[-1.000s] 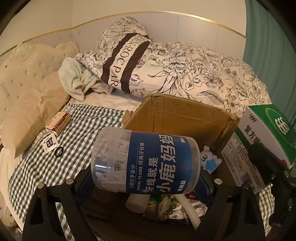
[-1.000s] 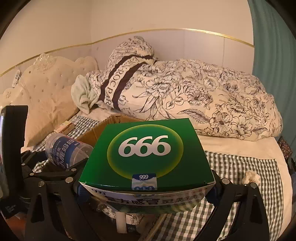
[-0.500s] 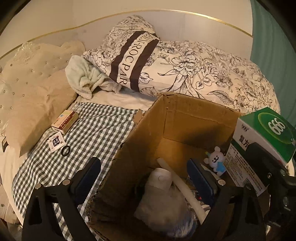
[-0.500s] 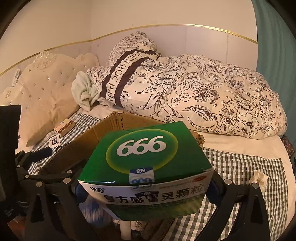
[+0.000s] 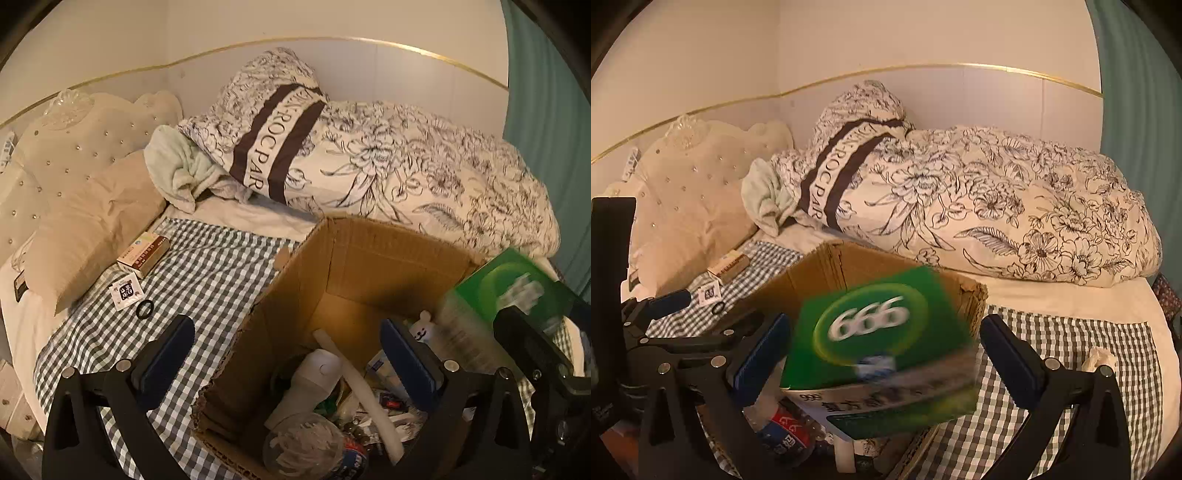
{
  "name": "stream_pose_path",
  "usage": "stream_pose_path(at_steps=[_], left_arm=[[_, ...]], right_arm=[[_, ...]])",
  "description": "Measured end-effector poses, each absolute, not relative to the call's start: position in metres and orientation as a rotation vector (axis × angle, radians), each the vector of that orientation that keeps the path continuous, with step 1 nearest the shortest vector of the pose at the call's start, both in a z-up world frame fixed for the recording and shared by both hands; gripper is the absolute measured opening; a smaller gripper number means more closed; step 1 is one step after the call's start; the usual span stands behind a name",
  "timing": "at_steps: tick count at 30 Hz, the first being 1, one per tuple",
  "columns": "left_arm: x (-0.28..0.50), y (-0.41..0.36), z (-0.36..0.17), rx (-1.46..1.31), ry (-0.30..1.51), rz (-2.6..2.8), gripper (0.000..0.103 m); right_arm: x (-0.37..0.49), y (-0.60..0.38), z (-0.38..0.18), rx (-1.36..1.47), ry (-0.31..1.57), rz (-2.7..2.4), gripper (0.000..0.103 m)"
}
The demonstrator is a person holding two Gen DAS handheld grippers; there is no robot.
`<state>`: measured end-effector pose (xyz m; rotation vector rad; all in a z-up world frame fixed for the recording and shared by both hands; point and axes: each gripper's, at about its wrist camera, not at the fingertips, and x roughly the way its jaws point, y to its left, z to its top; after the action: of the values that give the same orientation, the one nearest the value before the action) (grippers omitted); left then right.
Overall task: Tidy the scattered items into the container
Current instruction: 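Open left tool to drop the bottle while right tool releases the green box into the box, then withdraw both open tools toward the black item with white tissue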
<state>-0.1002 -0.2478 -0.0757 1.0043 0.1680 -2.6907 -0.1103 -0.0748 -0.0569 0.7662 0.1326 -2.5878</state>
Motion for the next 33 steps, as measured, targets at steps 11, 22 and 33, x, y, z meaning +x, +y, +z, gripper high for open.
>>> stream_pose_path(at_steps=[11, 22, 33], left_arm=[[-0.093, -0.23, -0.053, 0.967, 0.159, -2.716, 0.103], [-0.104, -0.157, -0.032, 0.952, 0.076, -2.828, 0.103], [-0.127, -0.086, -0.039, 1.022, -0.027, -2.877, 0.103]], right_arm=[[-0.097, -0.044, -0.027, 0.692, 0.055, -2.615, 0.103], [-0.095, 0.03, -0.012, 0.713, 0.064, -2.751, 0.103], [-0.108, 0.115, -0.016, 0.795, 0.082, -2.878, 0.103]])
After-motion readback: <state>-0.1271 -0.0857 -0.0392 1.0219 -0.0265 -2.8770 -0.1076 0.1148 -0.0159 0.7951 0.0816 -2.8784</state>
